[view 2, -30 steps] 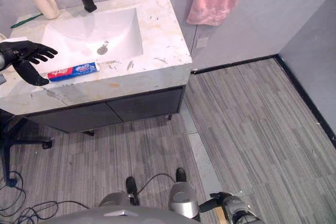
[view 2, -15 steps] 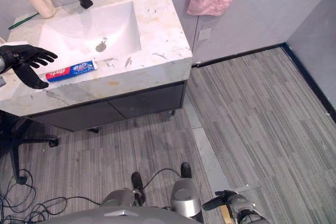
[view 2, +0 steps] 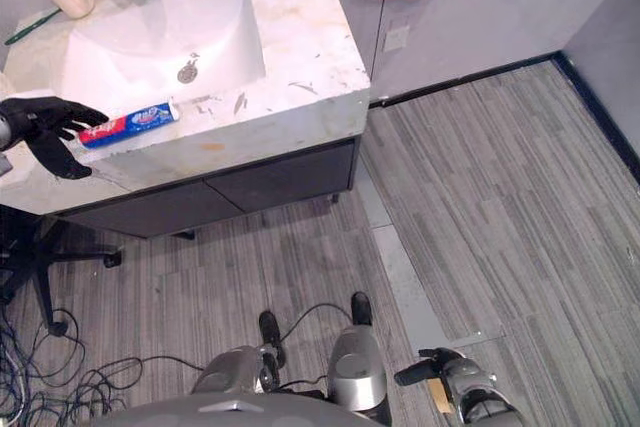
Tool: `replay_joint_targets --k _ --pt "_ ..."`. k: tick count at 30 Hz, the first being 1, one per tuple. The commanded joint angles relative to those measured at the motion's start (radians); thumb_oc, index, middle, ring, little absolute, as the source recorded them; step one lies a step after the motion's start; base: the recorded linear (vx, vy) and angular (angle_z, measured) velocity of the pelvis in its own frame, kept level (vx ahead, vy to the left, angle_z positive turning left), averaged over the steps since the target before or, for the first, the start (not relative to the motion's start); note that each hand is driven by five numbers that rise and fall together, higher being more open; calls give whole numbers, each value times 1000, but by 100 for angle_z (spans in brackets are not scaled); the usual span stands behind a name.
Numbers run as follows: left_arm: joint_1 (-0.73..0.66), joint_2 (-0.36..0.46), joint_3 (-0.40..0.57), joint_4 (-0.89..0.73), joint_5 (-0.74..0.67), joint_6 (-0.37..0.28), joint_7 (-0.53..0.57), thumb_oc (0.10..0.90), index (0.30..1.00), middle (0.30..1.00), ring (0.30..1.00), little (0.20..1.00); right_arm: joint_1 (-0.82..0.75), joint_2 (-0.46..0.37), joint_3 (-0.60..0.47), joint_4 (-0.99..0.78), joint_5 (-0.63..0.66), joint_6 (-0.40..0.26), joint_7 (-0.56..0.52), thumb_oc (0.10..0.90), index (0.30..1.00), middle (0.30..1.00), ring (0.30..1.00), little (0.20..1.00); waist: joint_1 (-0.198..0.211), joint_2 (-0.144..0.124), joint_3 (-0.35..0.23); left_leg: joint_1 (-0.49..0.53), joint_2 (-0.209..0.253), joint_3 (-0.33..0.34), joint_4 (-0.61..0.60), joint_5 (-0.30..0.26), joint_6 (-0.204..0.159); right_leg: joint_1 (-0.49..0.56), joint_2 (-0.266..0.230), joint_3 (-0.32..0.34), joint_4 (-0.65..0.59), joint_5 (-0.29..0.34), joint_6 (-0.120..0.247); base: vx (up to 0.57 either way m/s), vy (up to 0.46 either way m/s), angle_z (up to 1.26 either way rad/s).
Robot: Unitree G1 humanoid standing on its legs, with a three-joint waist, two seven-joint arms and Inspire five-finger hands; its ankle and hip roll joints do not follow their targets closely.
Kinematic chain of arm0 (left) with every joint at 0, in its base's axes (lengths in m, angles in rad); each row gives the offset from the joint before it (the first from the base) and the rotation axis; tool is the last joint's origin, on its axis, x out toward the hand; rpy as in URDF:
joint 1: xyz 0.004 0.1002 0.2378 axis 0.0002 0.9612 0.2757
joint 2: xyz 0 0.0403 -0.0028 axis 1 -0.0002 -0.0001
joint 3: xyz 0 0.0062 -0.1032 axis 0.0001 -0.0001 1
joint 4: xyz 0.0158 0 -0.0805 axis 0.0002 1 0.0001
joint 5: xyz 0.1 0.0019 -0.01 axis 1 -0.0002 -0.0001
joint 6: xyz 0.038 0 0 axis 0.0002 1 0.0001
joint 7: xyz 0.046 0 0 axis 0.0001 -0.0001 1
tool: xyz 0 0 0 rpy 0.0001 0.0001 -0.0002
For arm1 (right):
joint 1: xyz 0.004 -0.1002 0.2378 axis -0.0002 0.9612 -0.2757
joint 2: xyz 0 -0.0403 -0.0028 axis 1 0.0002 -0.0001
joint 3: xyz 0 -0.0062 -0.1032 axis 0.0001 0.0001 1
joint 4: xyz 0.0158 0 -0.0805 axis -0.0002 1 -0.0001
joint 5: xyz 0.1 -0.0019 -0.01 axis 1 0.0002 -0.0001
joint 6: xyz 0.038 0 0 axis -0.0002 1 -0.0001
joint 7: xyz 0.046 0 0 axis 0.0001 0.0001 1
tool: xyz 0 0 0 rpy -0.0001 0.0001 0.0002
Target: Organize the bathroom.
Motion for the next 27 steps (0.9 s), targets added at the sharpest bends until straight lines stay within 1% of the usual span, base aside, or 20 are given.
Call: replay_joint_targets --k 1,7,8,9,10,11,12,13,14,18,23,27 --pt "1 57 141 34 87 -3 40 800 900 900 900 900 46 -53 -30 -8 29 -5 -13 800 900 900 900 900 -8 -9 -42 -66 64 3 190 -126 18 -79 -81 59 122 -129 50 22 13 5" --pt "18 53 156 35 91 1 35 800 900 900 900 900 49 -56 -33 -19 27 -12 -16 800 900 900 900 900 -10 -6 -35 -69 64 4 192 -125 18 -82 -83 60 124 -129 51 0 0 0" --pt "19 53 156 39 93 1 31 759 839 839 839 839 48 -58 -32 -21 27 -15 -15 800 900 900 900 900 -11 -5 -33 -70 65 5 192 -125 17 -84 -83 60 125 -129 51 0 0 0" --pt "20 52 156 41 95 1 29 621 632 632 632 632 47 -59 -32 -22 26 -14 -15 800 900 900 900 900 -11 -5 -32 -72 65 5 193 -125 17 -86 -84 60 126 -129 50 0 0 0" --pt "22 47 155 41 100 3 30 573 559 559 559 559 46 -59 -32 -24 27 -13 -17 800 900 900 900 900 -12 -4 -30 -75 64 5 195 -124 17 -88 -84 61 127 -129 50 0 0 0" --pt "23 45 155 41 101 4 30 557 535 535 535 535 45 -60 -32 -25 27 -13 -16 800 900 900 900 900 -12 -3 -29 -75 64 5 195 -124 17 -89 -84 61 127 -129 50 0 0 0" --pt "25 43 156 42 100 6 29 510 465 465 465 465 45 -62 -32 -27 27 -12 -15 800 900 900 900 900 -13 -2 -27 -77 64 5 195 -123 17 -91 -84 62 128 -129 50 0 0 0" --pt "27 43 155 43 99 7 27 439 359 359 359 359 44 -64 -31 -30 28 -10 -14 800 900 900 900 900 -14 -2 -26 -79 64 5 196 -123 17 -94 -84 63 130 -129 50 0 0 0" --pt "27 42 153 45 99 6 27 400 300 300 300 300 43 -65 -30 -31 29 -9 -14 800 900 900 900 900 -14 -1 -25 -80 64 5 197 -123 17 -95 -84 64 130 -129 50 0 0 0" --pt "50 33 162 45 93 9 30 400 300 300 300 300 45 -69 -31 -45 38 -7 -15 800 900 900 900 900 -19 4 -12 -88 63 6 199 -121 16 -106 -85 69 134 -128 48 -28 7 -4" --pt "85 10 184 36 77 22 61 400 300 300 300 300 44 -74 -38 -58 61 -14 -23 800 900 900 900 900 -30 11 14 -106 61 12 199 -115 16 -134 -87 77 144 -125 46 -52 9 -1" --pt "98 2 190 38 65 19 76 400 300 300 300 300 42 -74 -42 -51 66 -23 -27 800 900 900 900 900 -32 14 18 -109 61 13 200 -115 16 -140 -88 79 147 -124 46 -10 4 -1"
